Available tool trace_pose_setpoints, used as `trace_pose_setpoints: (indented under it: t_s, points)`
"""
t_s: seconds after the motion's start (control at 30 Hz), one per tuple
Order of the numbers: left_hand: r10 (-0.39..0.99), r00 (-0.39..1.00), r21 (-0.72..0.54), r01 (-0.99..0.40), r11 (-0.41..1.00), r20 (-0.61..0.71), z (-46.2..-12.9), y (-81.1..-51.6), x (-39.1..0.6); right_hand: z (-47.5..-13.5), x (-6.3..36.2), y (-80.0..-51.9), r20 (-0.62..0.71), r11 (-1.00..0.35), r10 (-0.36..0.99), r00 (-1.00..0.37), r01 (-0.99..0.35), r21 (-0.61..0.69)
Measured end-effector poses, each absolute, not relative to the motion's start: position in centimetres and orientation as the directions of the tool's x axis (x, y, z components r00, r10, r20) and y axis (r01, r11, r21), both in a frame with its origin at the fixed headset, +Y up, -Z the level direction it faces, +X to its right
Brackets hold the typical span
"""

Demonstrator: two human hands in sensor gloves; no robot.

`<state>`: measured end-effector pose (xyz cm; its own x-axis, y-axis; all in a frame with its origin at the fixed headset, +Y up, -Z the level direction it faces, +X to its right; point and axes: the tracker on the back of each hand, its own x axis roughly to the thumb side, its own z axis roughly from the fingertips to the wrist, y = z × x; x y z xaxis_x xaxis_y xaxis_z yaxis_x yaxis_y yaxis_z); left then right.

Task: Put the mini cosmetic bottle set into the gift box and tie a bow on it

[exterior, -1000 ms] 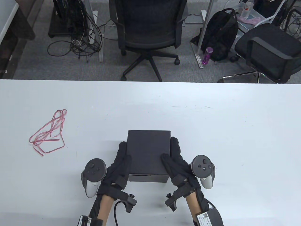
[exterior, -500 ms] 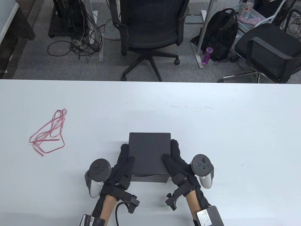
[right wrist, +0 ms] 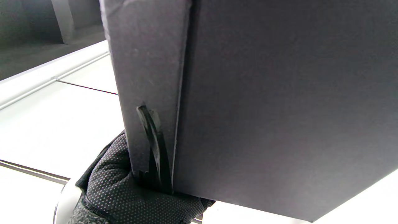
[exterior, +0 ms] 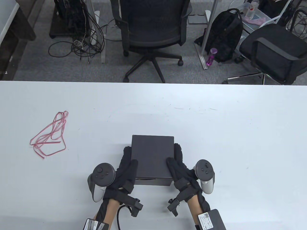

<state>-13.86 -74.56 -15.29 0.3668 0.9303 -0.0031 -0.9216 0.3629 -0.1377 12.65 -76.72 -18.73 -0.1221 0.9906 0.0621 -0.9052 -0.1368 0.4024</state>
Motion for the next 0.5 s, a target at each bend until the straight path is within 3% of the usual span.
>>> trace_pose_setpoints:
  t_s: [0.23,0.37,0.5]
  points:
    - [0.935,0.355,-0.14,-0.926,0.351,-0.005,-15.3,-74.5,-13.9,-18.6,12.7,-76.5,0.065,-0.145,0.989,-0.13,-0.916,0.375]
    - [0.92,0.391,-0.125,-0.912,0.391,0.025,-15.5,-73.8,-14.7,-18.9,13.5,-75.2,0.137,-0.277,0.959,-0.246,-0.912,0.303]
    - [0.868,0.494,-0.015,-0.869,0.495,0.054,-15.5,-72.8,-16.5,-19.2,14.9,-73.8,0.224,-0.394,0.908,-0.354,-0.903,0.172]
